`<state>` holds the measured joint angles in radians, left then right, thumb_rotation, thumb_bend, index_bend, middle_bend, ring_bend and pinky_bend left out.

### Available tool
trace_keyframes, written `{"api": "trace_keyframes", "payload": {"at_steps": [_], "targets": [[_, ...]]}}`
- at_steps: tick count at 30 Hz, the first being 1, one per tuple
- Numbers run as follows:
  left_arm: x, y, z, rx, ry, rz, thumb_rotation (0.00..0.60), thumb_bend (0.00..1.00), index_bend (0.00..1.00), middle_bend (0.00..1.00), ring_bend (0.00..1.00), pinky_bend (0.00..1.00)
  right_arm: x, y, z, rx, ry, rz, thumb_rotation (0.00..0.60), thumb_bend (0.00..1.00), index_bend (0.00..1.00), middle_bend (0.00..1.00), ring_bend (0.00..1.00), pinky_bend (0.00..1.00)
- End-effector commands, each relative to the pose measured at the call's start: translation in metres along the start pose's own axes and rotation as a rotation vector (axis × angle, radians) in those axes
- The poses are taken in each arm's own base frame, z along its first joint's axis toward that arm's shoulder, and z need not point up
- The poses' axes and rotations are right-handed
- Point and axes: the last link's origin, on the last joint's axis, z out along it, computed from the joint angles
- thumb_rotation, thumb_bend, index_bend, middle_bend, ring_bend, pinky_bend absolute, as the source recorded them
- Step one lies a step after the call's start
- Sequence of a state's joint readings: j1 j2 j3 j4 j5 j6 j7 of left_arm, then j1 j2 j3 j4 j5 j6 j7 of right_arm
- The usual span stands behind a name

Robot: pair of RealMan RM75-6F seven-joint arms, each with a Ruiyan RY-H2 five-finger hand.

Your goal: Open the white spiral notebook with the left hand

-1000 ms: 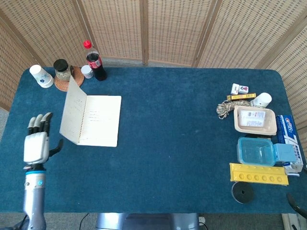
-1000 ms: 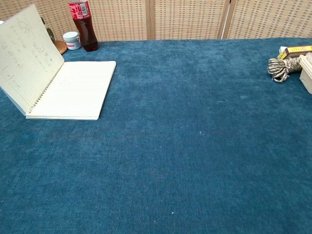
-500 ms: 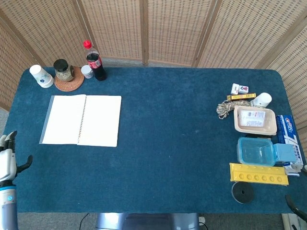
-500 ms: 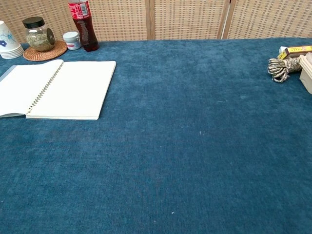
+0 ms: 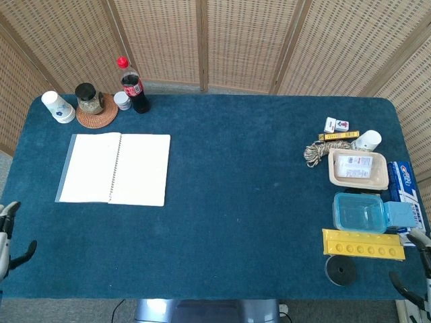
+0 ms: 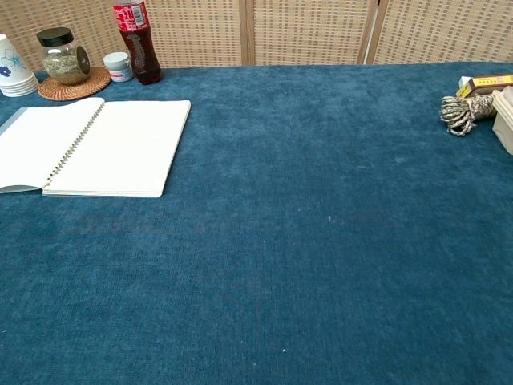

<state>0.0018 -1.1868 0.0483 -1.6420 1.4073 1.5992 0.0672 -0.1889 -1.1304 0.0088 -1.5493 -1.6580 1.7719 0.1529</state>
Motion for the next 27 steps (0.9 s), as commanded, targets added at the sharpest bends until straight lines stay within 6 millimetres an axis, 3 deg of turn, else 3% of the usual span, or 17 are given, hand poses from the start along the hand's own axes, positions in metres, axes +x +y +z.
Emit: {"api": "trace_keyframes", "payload": {"at_steps": [1,7,11,27], "targets": [[-0.002,-0.004,-0.024,-0.036,-0.021,0.026,0.6,0.3,0.04,0.13,0.04,0.0,-0.004,-0.004,0.004,0.004,-0.008,0.0,0.6,0.26,0.15,0.17,0.06,0.17],[-0.005,-0.003,-0.056,-0.068,-0.034,0.032,0.6,0.3,0.04,0.13,0.04,0.0,-0.017,-0.018,0.016,0.025,-0.025,-0.008,0.6,0.26,0.15,0.17,0.06,0.17],[-0.007,-0.002,-0.067,-0.081,-0.042,0.031,0.6,0.3,0.05,0.13,0.04,0.0,-0.021,-0.024,0.018,0.041,-0.039,-0.003,0.6,0.26,0.15,0.17,0.05,0.17],[-0.012,0.011,-0.07,-0.101,-0.058,0.03,0.6,0.3,0.05,0.13,0.04,0.0,-0.025,-0.02,0.016,0.035,-0.057,0.001,0.6,0.26,0.14,0.15,0.05,0.17]]}}
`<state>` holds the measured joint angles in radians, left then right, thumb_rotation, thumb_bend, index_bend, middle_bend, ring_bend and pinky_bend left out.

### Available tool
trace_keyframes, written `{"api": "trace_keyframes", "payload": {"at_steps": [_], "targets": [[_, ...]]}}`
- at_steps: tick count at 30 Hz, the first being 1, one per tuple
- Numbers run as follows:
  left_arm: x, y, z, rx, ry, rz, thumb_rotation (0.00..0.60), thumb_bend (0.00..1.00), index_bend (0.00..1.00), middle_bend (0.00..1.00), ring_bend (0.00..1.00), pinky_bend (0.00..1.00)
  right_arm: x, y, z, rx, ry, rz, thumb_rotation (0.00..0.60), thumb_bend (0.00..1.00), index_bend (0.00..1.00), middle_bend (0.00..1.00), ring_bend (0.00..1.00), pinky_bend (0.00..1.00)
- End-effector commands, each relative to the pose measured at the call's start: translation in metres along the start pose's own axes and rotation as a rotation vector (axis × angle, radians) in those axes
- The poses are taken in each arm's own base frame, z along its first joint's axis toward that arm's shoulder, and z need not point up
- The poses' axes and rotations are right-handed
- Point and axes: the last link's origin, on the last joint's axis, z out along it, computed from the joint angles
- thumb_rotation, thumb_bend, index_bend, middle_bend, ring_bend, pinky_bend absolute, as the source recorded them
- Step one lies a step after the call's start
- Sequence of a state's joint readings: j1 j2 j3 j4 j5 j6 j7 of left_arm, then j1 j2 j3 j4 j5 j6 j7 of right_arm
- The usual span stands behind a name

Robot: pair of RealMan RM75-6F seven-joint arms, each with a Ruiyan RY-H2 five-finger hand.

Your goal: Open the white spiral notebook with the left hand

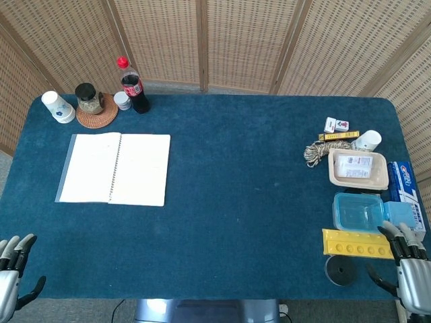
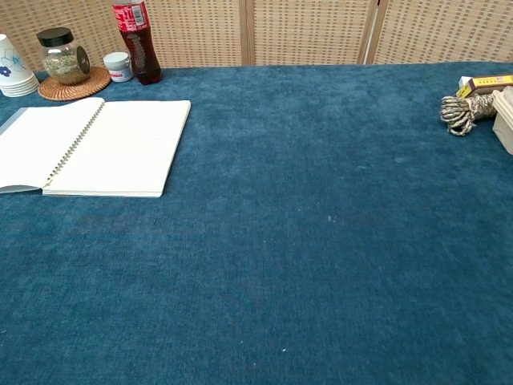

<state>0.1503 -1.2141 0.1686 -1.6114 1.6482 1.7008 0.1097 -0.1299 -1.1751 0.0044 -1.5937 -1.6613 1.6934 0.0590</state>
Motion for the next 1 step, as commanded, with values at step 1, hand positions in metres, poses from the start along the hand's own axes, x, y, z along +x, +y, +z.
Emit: {"api": "trace_keyframes", "payload": {"at_steps": [1], "targets": [[-0.0009,0.0026,0.0019,-0.001,-0.001,-0.002,0.6,0.3,0.05,0.13,0.04,0.0,-0.0004,0.0013,-0.0002,-0.002,-0.003,-0.001,0.6,0.26,0.14,0.15,0.05,0.17]]}}
